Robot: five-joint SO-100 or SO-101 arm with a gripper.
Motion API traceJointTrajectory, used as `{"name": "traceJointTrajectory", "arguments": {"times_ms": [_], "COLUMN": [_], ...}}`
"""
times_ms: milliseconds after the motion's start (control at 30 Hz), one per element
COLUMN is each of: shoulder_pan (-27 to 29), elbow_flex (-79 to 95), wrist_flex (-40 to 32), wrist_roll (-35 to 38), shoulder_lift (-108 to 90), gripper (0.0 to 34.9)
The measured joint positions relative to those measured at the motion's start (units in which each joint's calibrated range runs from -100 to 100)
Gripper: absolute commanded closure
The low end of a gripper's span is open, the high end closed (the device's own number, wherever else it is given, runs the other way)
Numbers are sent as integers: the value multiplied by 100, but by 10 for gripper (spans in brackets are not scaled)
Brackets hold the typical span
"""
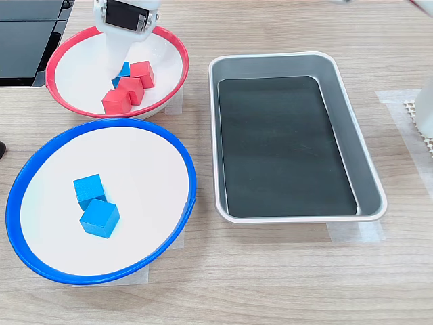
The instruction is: Relocate any misplaced blocks to their matching dishes.
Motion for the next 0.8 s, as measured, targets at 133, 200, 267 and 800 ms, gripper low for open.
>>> {"name": "traceJointTrajectory", "arguments": {"times_ms": [133, 200, 267, 800], "shoulder_pan": [0, 0, 0, -27], "elbow_flex": [0, 0, 0, -100], "wrist_flex": [0, 0, 0, -49], "wrist_roll": [5, 5, 5, 5], "shoulder_lift": [60, 60, 60, 367], "gripper": [184, 184, 184, 199]}}
